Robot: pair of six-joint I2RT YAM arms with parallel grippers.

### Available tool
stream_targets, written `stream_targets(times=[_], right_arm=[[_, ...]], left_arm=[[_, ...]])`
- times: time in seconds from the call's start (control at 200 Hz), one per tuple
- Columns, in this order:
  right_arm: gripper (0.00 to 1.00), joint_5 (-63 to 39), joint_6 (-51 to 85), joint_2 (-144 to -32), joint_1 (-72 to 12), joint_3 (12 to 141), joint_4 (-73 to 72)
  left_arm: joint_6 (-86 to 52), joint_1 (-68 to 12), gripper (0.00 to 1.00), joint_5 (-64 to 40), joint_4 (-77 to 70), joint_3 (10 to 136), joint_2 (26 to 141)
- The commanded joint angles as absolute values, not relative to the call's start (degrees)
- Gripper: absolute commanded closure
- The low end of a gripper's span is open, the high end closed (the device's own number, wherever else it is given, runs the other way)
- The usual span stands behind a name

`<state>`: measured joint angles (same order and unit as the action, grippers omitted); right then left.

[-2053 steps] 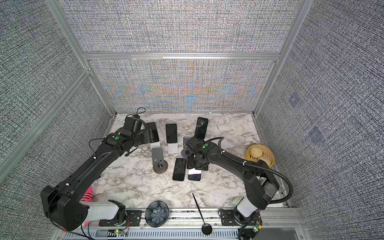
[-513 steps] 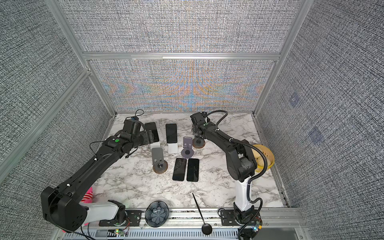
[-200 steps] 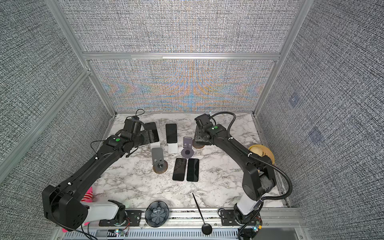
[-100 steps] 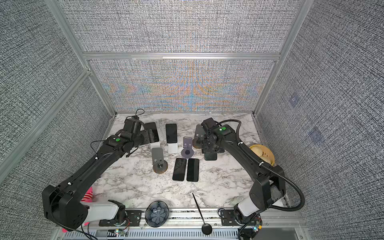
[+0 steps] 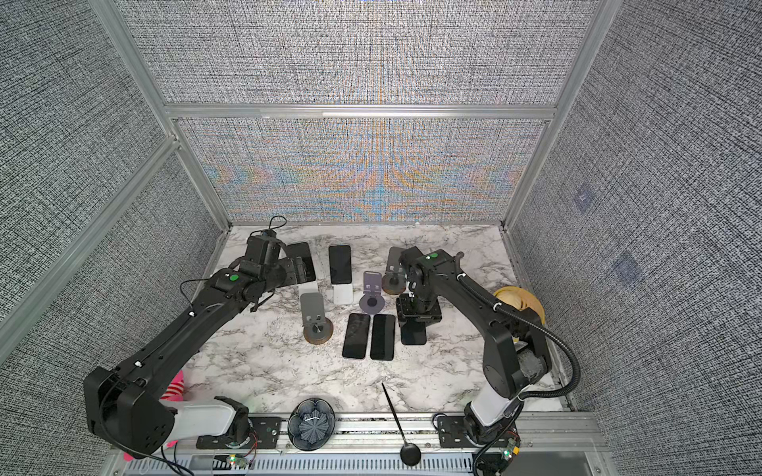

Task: Remove the phone from the phone stand
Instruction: Place the phone at the center of the table.

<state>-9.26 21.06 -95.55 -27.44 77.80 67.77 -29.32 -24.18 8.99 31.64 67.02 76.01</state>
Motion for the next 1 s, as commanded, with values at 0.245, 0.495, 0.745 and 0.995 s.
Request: stream_targets(times=[0.245,0.495,0.745,0.995], right_arm=[[0.28,-9.0,20.7,-100.8,-27.3,74.3,63.5],[0.28,-7.6,21.7,-104.6,-26.5,73.4,61.7],[0.28,-7.8,22.6,-106.8,-26.3,71.9,59.5],[0.28,-8.1,24.2,-108.5,-26.3,70.4,57.5]], left_arm=[[-29.3,-24.0,0.14,9.2,31.0,66.5,75.4],[-29.4,-24.1,0.13,9.6,31.0,66.3,75.2],[-29.6,-24.1,0.14,9.8,31.0,66.3,75.4],[-29.6,-24.1,0.14,9.8,31.1,66.4,75.8]])
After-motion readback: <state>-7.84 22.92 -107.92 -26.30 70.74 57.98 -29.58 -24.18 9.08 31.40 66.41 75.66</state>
